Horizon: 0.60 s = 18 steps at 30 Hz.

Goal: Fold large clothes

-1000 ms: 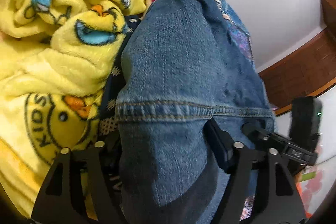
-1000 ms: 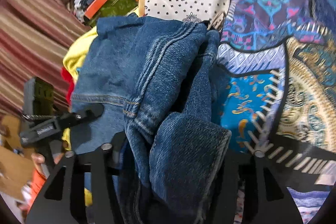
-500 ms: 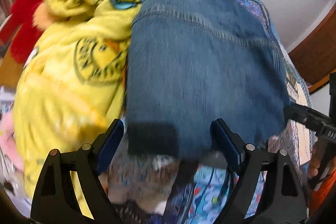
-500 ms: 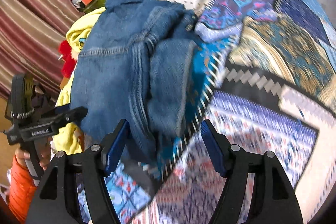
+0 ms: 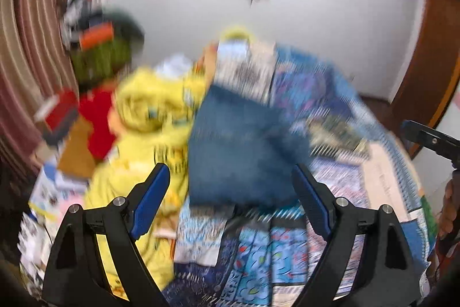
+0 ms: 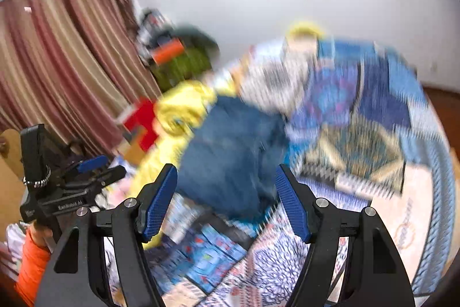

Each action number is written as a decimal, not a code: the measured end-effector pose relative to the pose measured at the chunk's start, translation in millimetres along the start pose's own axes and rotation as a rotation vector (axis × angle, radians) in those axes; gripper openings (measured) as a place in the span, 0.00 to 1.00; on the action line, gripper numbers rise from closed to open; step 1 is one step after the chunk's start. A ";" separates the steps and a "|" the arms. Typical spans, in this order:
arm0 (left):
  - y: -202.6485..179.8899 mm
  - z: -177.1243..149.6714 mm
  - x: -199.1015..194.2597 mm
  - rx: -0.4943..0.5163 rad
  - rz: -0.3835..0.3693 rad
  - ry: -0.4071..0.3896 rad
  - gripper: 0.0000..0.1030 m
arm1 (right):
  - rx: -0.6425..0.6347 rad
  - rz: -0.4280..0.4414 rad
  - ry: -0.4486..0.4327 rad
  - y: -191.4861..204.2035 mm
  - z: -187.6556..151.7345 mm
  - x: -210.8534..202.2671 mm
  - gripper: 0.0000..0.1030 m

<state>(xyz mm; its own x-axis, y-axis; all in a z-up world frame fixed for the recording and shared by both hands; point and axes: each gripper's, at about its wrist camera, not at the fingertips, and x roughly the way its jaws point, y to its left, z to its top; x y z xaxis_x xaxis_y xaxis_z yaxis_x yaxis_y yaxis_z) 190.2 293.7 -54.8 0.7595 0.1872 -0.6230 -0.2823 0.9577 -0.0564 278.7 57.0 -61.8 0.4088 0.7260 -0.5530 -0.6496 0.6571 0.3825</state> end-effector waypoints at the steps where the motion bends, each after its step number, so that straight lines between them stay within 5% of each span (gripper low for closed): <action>1: -6.7 4.4 -7.1 0.007 0.001 -0.036 0.84 | -0.017 0.007 -0.038 7.4 2.5 -13.0 0.65; 9: -42.4 -0.9 -141.5 -0.001 -0.023 -0.390 0.84 | -0.162 0.029 -0.372 80.0 -18.4 -124.0 0.65; 14: -56.1 -24.5 -185.0 -0.014 0.021 -0.522 0.84 | -0.186 -0.014 -0.455 100.8 -45.7 -147.3 0.65; 18: -62.4 -40.4 -195.7 -0.031 0.003 -0.547 0.84 | -0.196 -0.055 -0.456 106.2 -59.0 -145.2 0.65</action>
<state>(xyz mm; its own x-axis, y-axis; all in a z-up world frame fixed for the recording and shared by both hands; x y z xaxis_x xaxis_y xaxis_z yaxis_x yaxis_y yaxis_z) 35.5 188.5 39.1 0.9502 0.2845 -0.1271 -0.2960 0.9515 -0.0836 112.5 9.4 15.4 0.6558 0.7351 -0.1721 -0.7096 0.6780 0.1918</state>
